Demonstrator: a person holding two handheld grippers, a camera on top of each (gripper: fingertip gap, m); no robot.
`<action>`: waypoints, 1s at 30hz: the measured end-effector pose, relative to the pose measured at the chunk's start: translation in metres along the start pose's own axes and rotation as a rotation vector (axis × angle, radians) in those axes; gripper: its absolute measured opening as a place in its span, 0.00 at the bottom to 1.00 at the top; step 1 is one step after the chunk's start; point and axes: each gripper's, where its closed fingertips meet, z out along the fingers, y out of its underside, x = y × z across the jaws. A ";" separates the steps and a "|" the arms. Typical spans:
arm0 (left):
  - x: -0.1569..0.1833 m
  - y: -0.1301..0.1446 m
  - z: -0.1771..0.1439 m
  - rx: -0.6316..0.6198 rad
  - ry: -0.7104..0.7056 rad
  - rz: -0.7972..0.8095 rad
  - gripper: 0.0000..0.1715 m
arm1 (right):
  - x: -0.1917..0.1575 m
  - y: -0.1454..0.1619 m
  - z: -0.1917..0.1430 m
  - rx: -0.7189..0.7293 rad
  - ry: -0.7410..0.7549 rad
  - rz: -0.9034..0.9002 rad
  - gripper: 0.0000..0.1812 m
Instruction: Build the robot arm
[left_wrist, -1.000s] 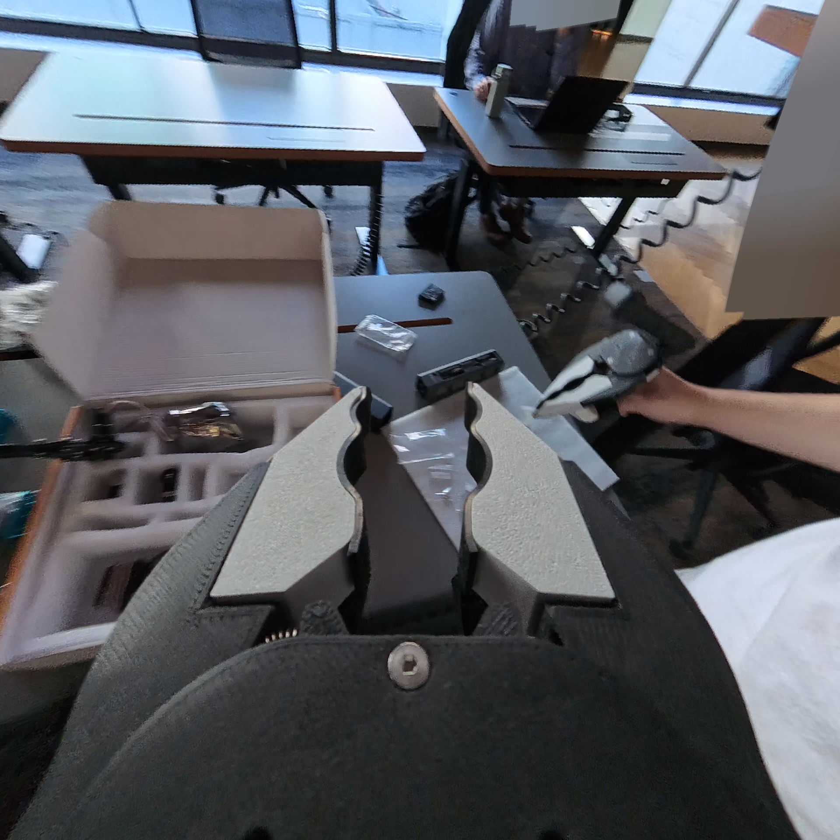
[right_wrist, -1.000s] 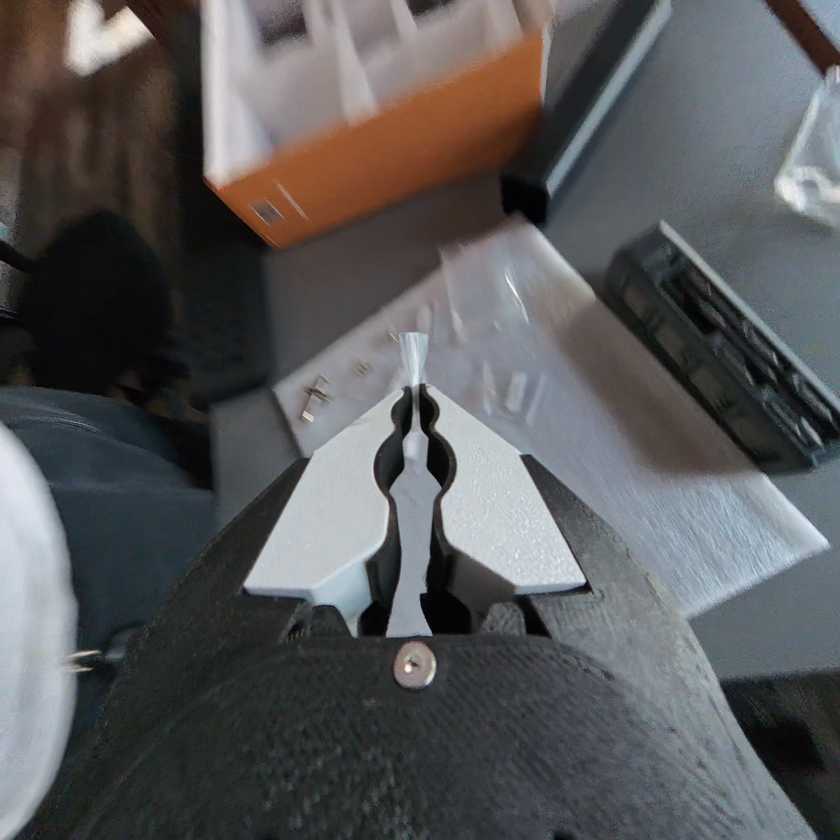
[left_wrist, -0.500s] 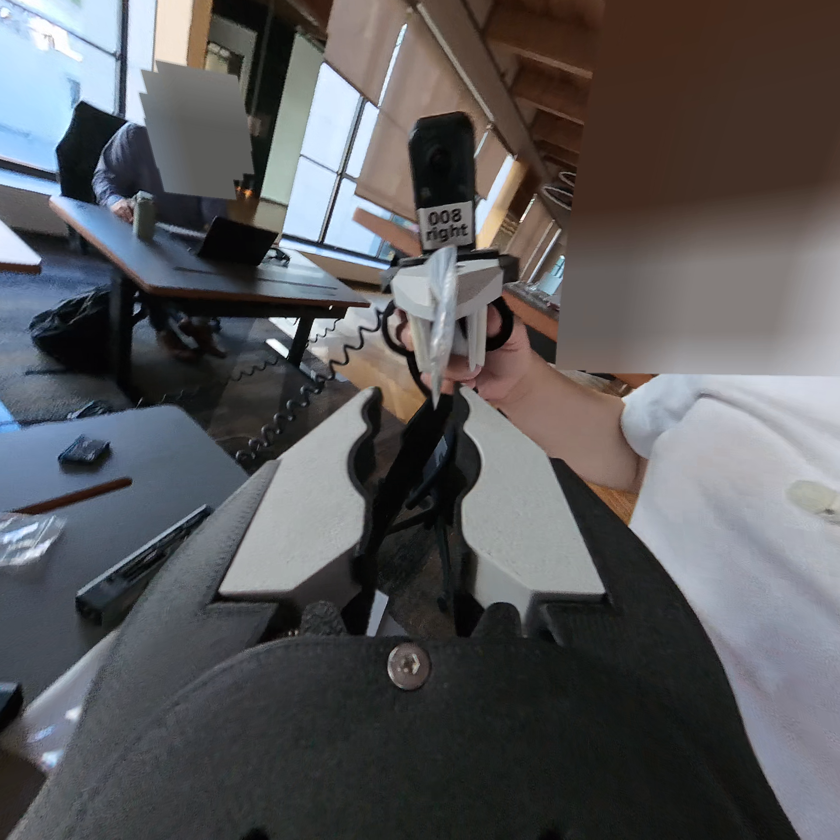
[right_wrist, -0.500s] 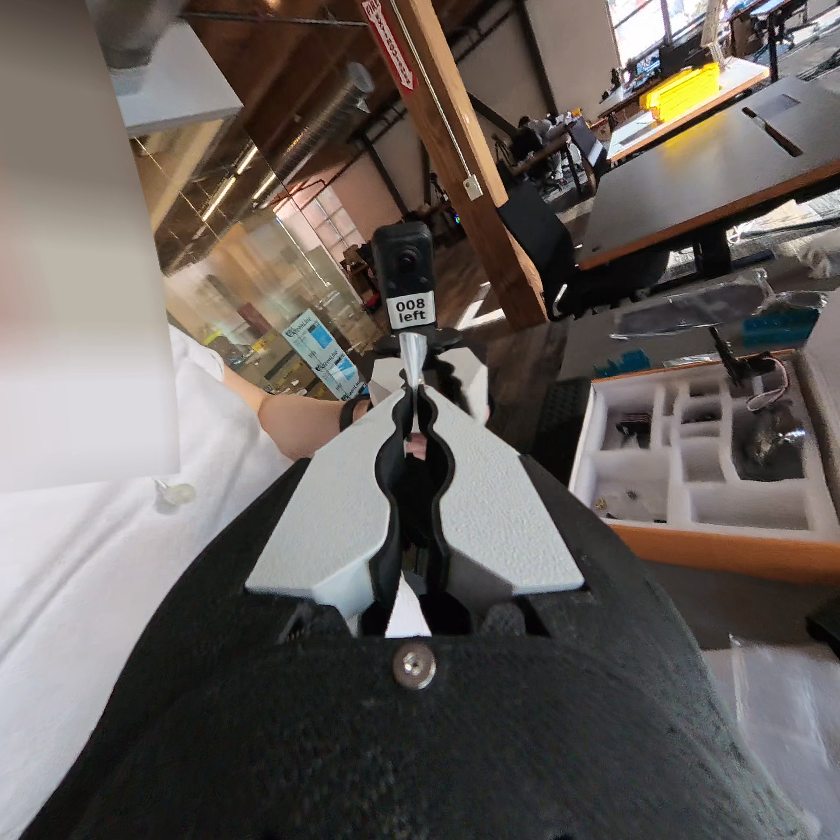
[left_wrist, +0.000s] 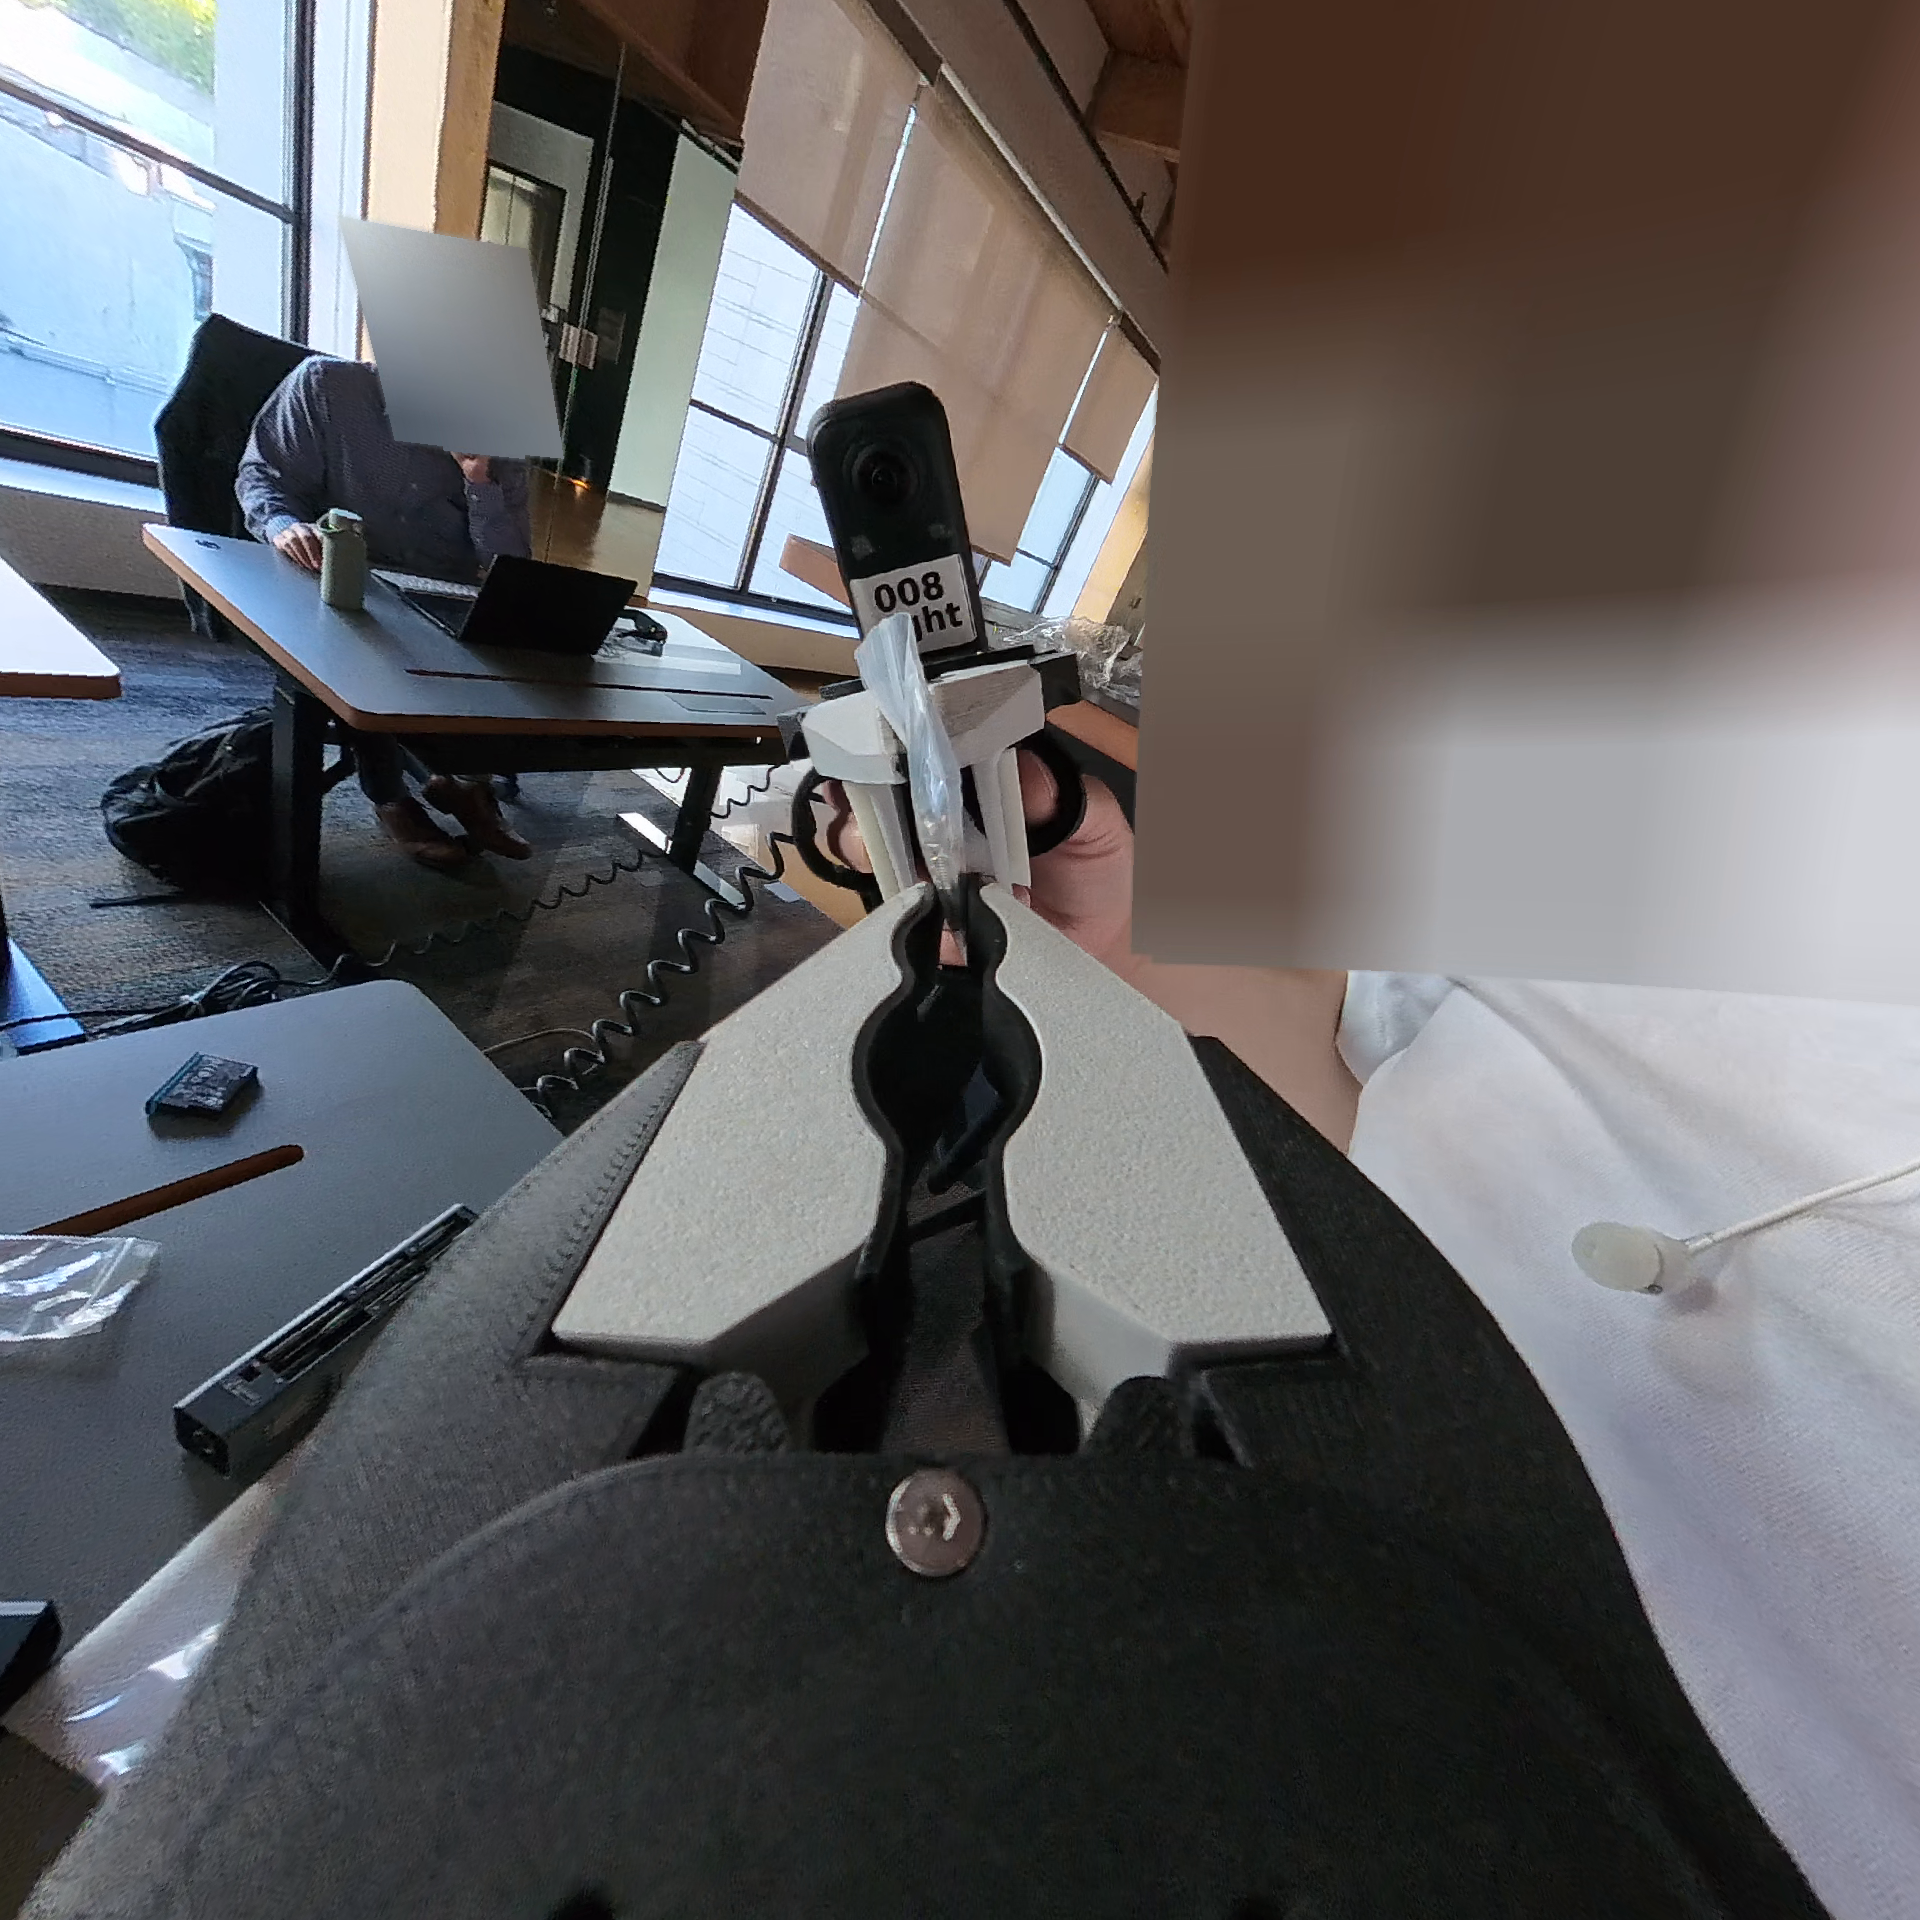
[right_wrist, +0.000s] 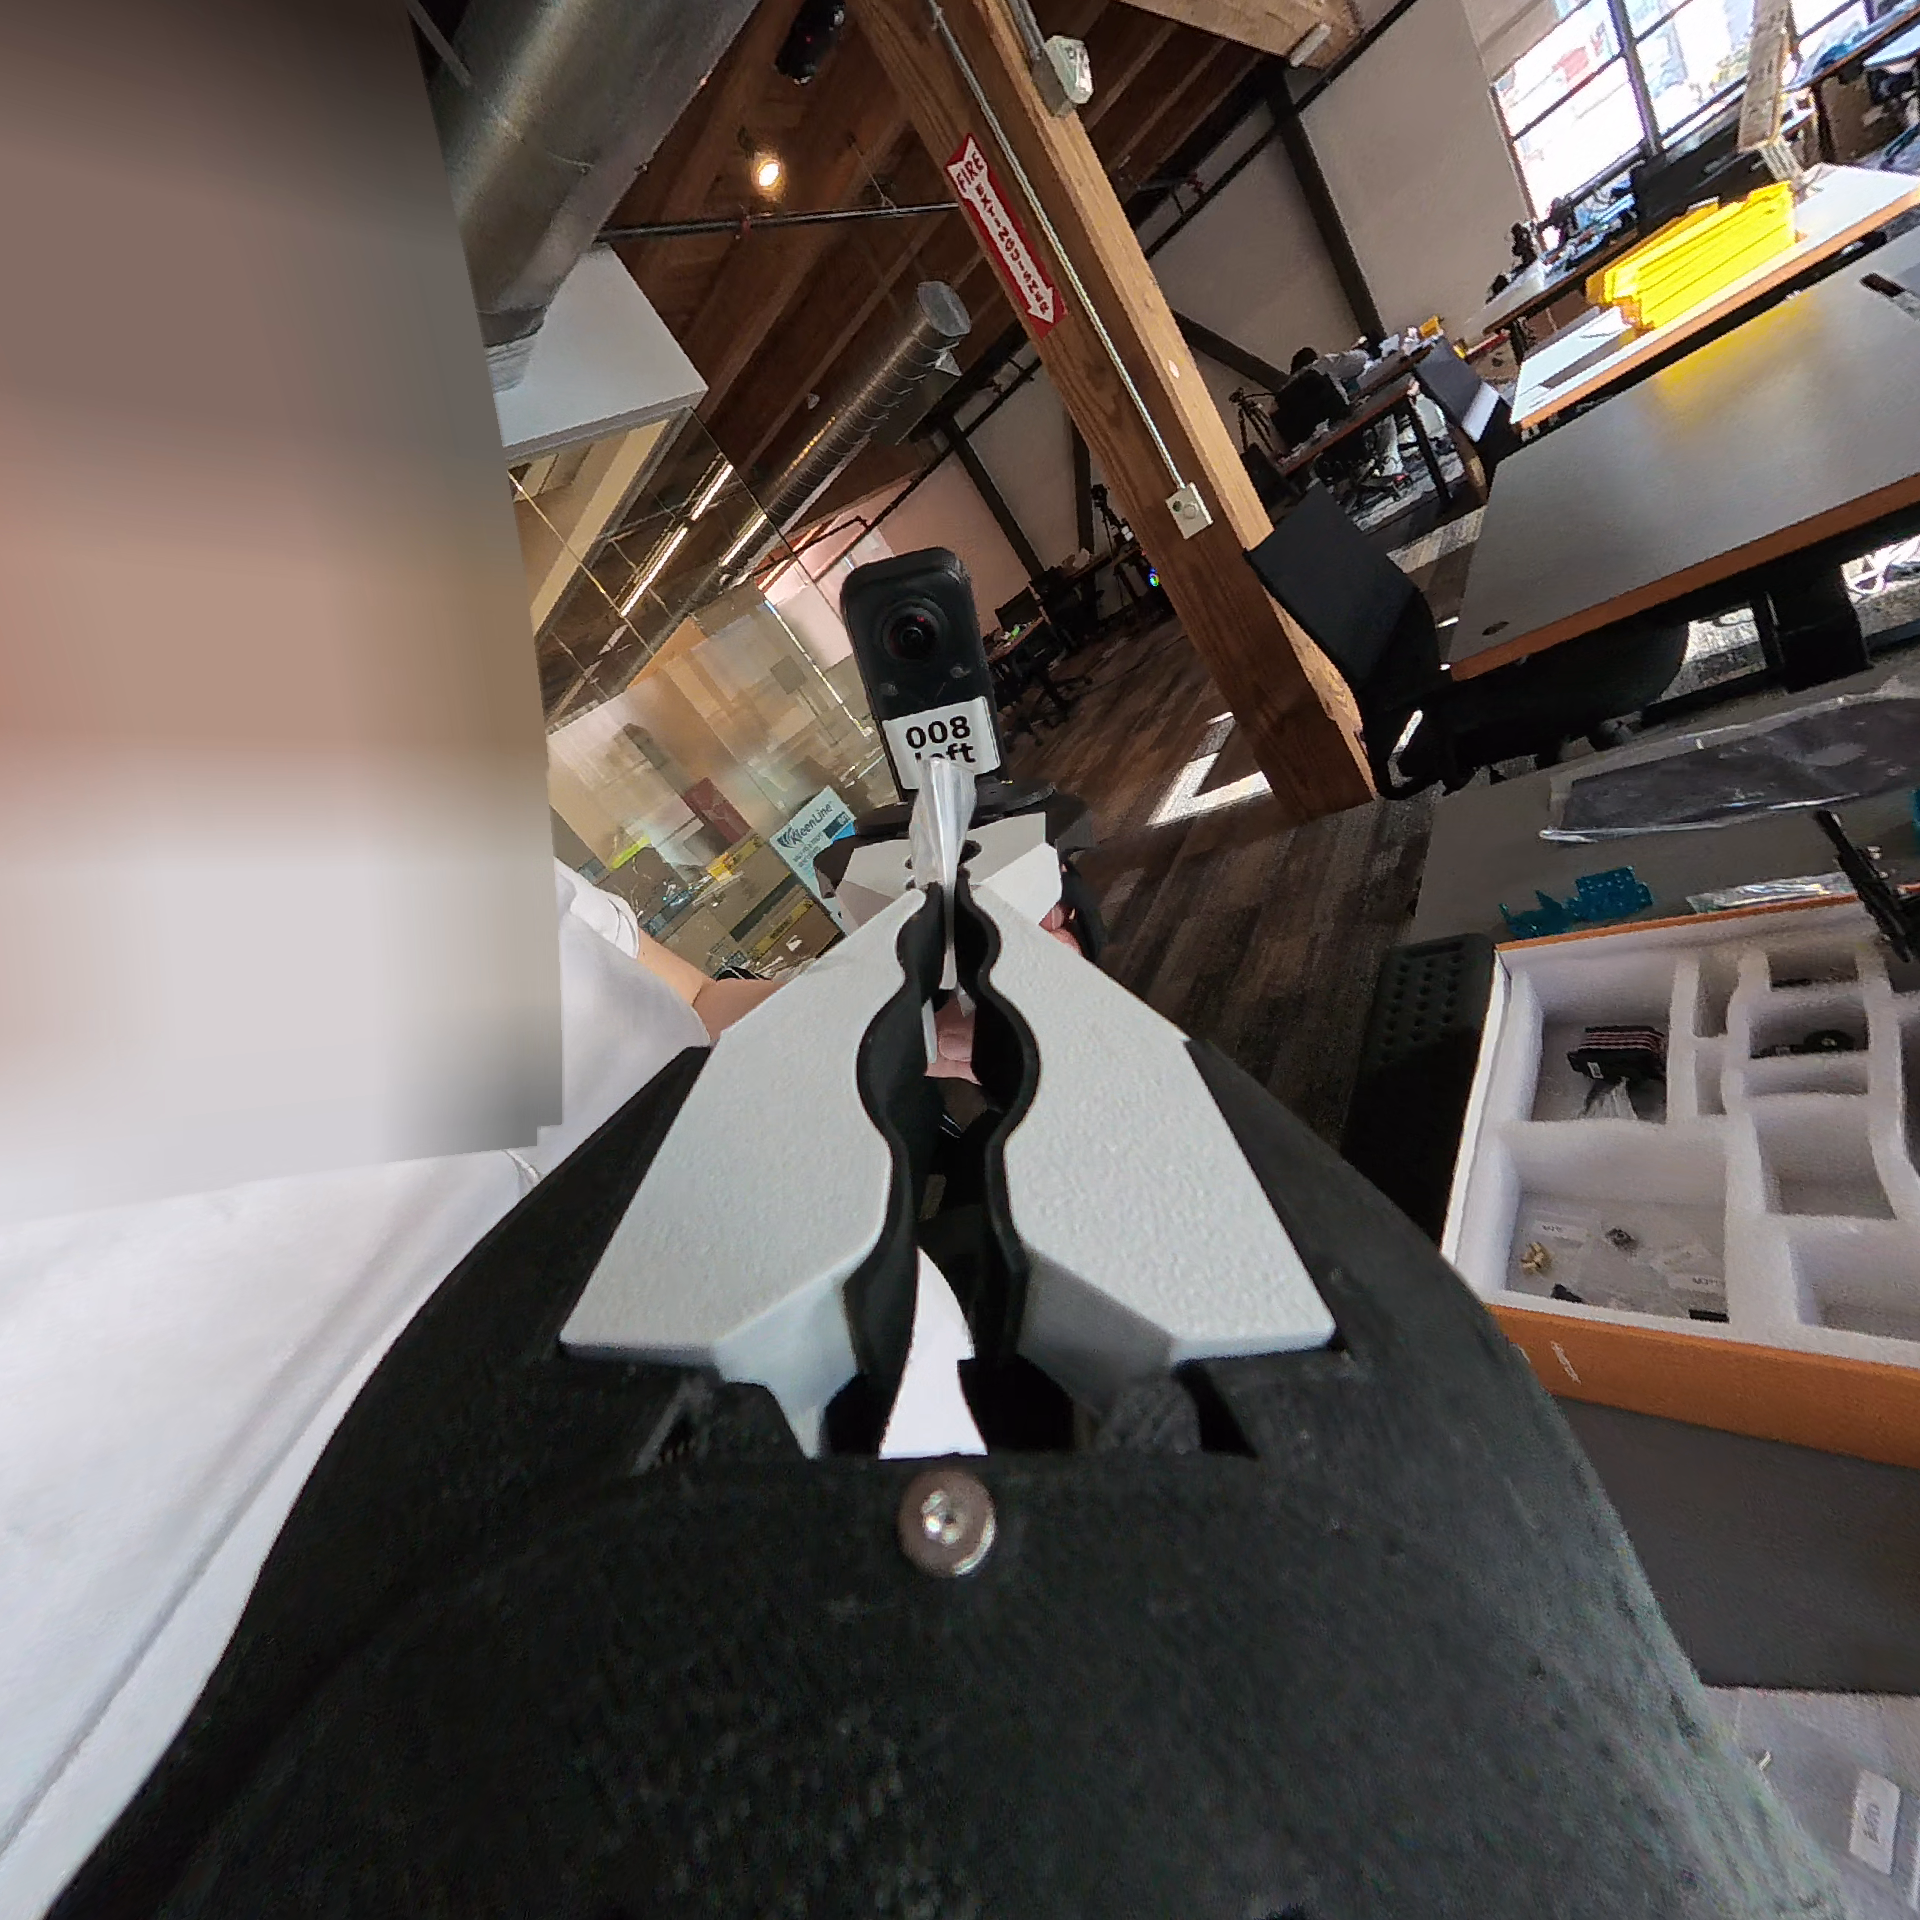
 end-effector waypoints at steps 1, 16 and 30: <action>0.000 -0.001 0.000 -0.001 -0.003 0.008 0.01 | -0.001 0.000 0.000 0.000 -0.005 -0.006 0.00; -0.076 0.025 -0.103 -0.083 -0.494 0.013 0.28 | 0.136 0.144 -0.115 -0.281 0.554 0.201 0.00; -0.088 0.026 -0.191 -0.173 -0.781 0.037 0.28 | 0.234 0.394 -0.199 -0.637 0.582 0.549 0.00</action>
